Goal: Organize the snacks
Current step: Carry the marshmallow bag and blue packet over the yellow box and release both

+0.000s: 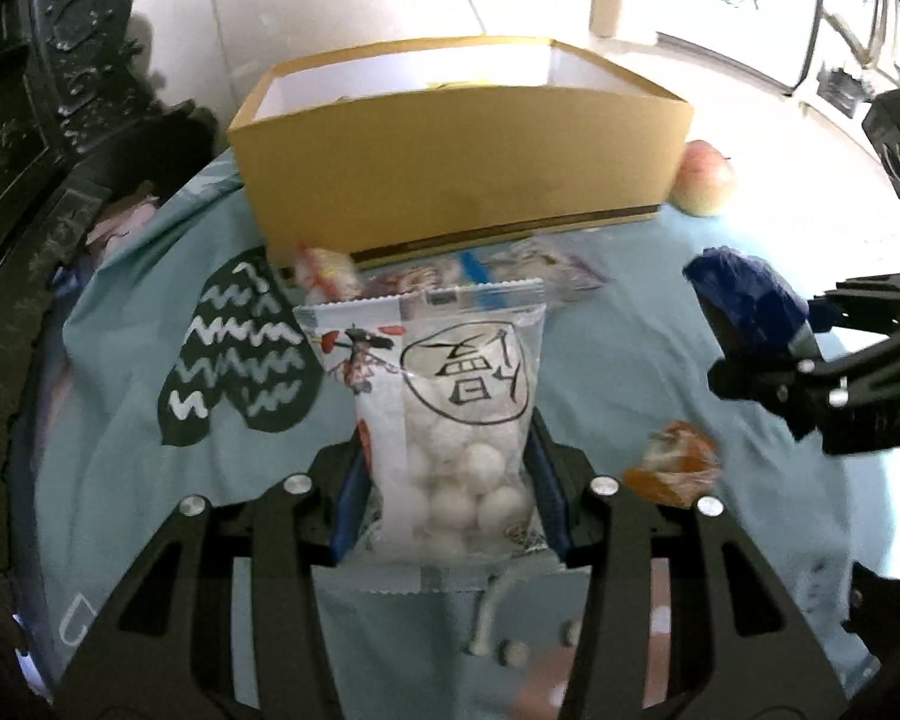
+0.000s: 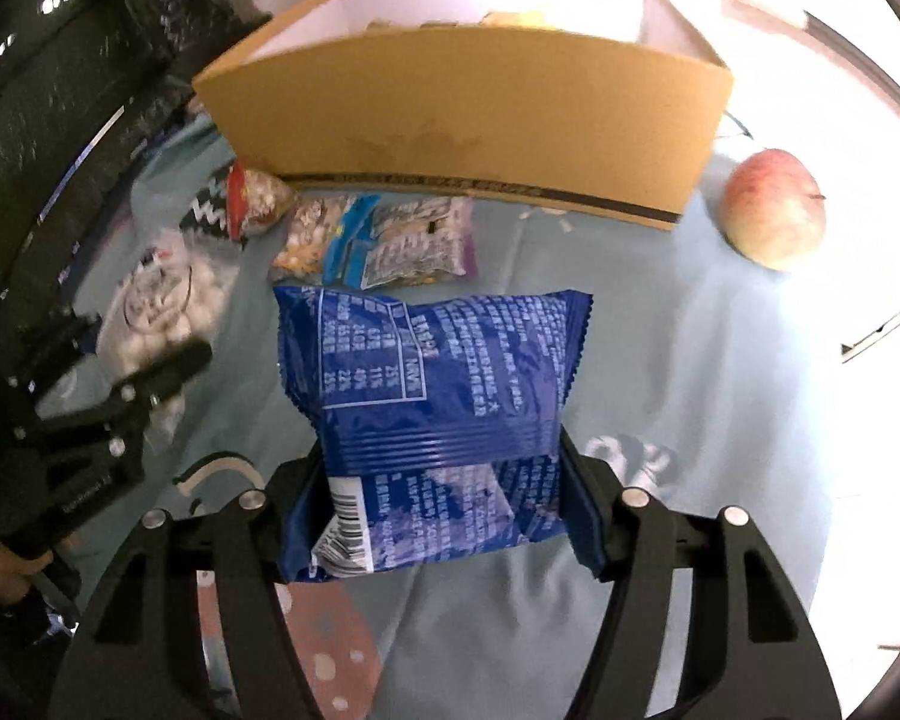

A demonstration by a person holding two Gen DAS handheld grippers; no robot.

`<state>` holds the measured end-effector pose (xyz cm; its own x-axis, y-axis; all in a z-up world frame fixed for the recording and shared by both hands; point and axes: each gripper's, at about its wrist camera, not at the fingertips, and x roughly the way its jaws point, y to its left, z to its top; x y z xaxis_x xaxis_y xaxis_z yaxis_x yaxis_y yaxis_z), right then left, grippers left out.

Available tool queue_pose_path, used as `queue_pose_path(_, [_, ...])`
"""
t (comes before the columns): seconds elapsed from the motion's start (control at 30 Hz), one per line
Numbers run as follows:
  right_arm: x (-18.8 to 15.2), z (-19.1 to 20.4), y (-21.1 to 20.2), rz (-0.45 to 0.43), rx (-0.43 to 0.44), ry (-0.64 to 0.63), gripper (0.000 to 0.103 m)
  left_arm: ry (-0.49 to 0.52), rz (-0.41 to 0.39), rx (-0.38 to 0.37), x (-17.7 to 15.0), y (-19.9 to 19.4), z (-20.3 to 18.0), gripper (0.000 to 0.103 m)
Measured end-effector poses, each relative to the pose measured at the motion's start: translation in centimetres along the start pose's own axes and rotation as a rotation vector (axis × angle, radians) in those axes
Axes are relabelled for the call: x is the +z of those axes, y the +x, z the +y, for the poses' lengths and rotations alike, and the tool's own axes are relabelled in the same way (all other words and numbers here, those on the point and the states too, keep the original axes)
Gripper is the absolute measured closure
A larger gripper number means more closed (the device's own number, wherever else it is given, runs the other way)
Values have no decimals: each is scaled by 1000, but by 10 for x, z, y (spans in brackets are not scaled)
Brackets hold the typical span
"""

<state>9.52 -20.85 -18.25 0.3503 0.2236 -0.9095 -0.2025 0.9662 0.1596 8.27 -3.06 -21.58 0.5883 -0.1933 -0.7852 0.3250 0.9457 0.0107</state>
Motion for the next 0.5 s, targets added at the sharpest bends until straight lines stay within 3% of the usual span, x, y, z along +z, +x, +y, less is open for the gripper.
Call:
queue_pose_path(0.2, [-9,-20,-26,-27,-11,45,37,11,-26,-27,4,-16,-12,55])
queue_pose_path(0.5, [-5,-20,-49,-87,1,64,36,27,-81,-35,20,-38,-14,55])
